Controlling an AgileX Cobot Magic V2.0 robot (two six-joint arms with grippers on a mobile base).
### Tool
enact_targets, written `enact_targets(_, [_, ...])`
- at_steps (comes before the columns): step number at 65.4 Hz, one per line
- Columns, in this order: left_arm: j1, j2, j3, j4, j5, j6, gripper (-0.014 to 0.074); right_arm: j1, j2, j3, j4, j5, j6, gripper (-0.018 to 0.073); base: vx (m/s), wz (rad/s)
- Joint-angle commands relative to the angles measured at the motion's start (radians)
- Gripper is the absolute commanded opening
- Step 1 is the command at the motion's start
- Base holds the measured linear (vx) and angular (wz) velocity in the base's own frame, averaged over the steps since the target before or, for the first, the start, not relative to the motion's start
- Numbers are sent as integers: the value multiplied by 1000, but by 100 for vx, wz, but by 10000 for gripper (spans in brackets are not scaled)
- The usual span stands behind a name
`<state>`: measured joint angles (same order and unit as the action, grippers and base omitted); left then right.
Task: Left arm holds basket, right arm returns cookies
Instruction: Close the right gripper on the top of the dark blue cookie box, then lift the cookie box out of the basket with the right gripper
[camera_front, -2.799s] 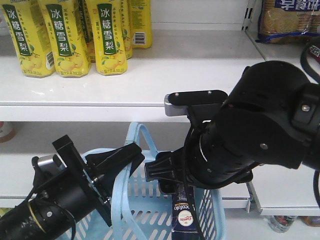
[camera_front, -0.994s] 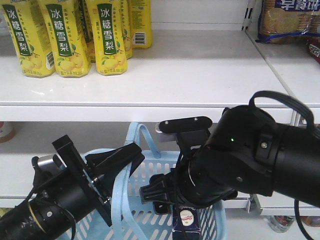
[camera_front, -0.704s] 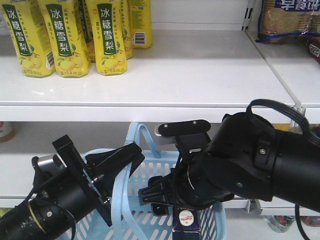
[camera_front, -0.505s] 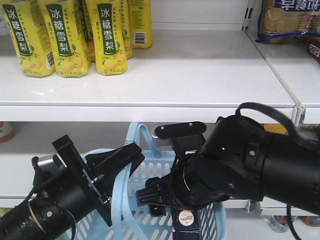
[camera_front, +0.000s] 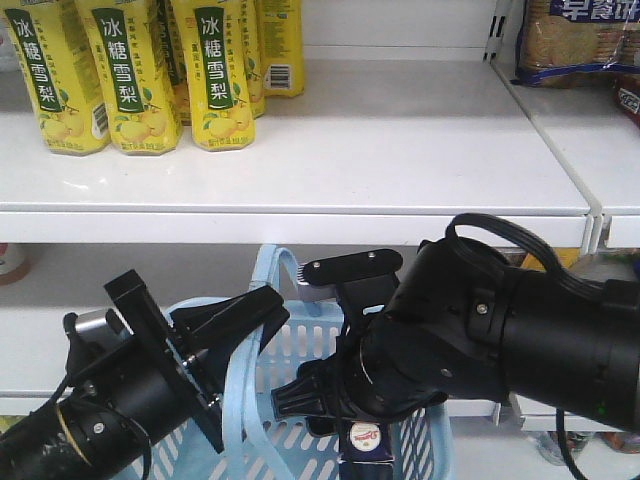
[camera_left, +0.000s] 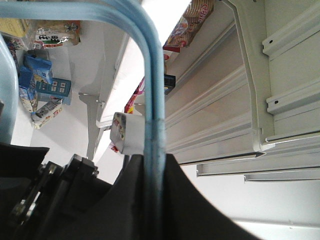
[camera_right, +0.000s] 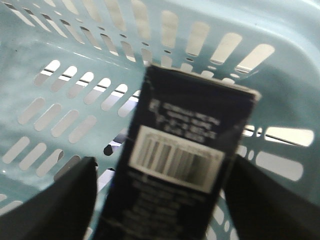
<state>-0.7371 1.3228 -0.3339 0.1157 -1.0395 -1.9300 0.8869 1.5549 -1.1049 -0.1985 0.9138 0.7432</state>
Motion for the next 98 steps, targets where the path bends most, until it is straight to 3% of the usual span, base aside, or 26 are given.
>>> enact_targets(1, [9, -32, -38, -55, -221, 7, 0, -2, -34, -23, -26, -13, -15, 368, 0, 0])
enact_targets(19, [9, -32, -38, -55, -221, 7, 0, -2, -34, -23, -26, -1, -56, -17, 0, 0])
enact_targets(49, [9, -32, -38, -55, -221, 7, 0, -2, -124, -26, -36, 3, -56, -11, 0, 0])
enact_targets(98, [9, -32, -38, -55, -221, 7, 0, -1, -478, -26, -35, 18, -51, -11, 0, 0])
